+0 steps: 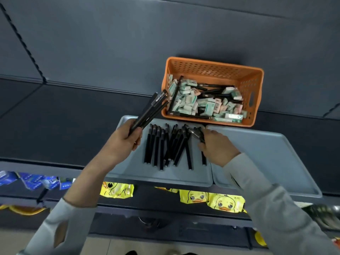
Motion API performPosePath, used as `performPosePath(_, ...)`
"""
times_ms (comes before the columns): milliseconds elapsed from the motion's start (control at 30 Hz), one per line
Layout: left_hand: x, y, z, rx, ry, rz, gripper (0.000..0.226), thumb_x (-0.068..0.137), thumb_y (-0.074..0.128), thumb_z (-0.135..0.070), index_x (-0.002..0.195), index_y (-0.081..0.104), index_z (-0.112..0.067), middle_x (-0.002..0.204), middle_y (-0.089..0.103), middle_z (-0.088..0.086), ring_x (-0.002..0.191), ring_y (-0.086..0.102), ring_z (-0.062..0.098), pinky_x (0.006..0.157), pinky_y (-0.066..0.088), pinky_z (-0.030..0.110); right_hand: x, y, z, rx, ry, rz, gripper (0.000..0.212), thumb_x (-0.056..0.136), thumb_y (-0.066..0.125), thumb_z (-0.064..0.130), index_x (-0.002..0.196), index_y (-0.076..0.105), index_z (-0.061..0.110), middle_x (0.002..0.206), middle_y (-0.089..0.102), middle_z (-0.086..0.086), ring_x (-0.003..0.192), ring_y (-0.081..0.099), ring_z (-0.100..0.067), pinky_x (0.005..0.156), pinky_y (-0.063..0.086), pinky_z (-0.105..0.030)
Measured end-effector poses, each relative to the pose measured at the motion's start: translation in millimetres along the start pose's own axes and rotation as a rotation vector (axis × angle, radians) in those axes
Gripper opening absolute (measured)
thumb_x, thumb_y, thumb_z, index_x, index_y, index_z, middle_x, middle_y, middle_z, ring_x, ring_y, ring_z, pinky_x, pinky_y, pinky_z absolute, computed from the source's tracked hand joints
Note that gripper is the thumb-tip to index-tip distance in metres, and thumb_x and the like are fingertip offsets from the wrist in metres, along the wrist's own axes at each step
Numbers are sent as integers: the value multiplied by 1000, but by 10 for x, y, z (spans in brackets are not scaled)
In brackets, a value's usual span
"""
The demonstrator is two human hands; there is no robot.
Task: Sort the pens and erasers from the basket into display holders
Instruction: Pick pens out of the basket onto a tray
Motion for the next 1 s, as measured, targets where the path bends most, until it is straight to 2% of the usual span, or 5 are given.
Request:
performPosePath(333, -84, 82, 104, 211, 78, 64, 12, 101, 44, -17, 107, 53, -22, 73, 56, 4, 62, 50, 19, 61, 46, 38, -65, 205, 300, 181, 94, -183, 31, 97, 52, 36, 105, 60, 6, 98, 60, -15, 97, 59, -35, 71, 37, -31)
performPosePath(467, -82, 74, 87, 450, 190, 23, 21, 100, 44, -15, 119, 52, -19, 81, 54, -1, 73, 50, 20, 61, 38, 32, -138, 97, 275, 339, -31, -579, 49, 88, 57, 5, 136, 51, 11, 121, 56, -13, 107, 58, -30, 92, 46, -35)
performPosePath(600, -52, 132, 19, 618, 248, 61, 30, 99, 46, -13, 129, 51, -16, 105, 60, 7, 92, 58, 30, 73, 43, 35, -240, -53, 398, -1, -412, -557, 78, 76, 66, 6, 148, 35, 15, 146, 38, -12, 138, 30, -29, 116, 26, -41)
performPosePath(733, -5, 235, -108, 620, 357, 181, 30, 97, 51, -10, 126, 54, -15, 113, 61, 7, 100, 58, 27, 85, 47, 40, -76, 28, 432, -237, -486, -541, 52, 70, 80, 15, 118, 62, 9, 109, 64, -13, 105, 59, -35, 90, 49, -46)
performPosePath(1000, 143, 266, -289, -727, -206, 65, 42, 85, 64, 6, 123, 51, -6, 102, 64, 11, 90, 68, 15, 81, 55, 21, -71, 0, 481, 237, -370, -401, 23, 99, 48, 31, 102, 54, 8, 87, 56, -3, 76, 51, -21, 62, 34, -31)
Point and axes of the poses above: each hand's wrist, its own x-axis towards the middle knuckle, its own y-axis out of the palm, z = x × y, the point moved 1 cm from there along x, towards the middle knuckle
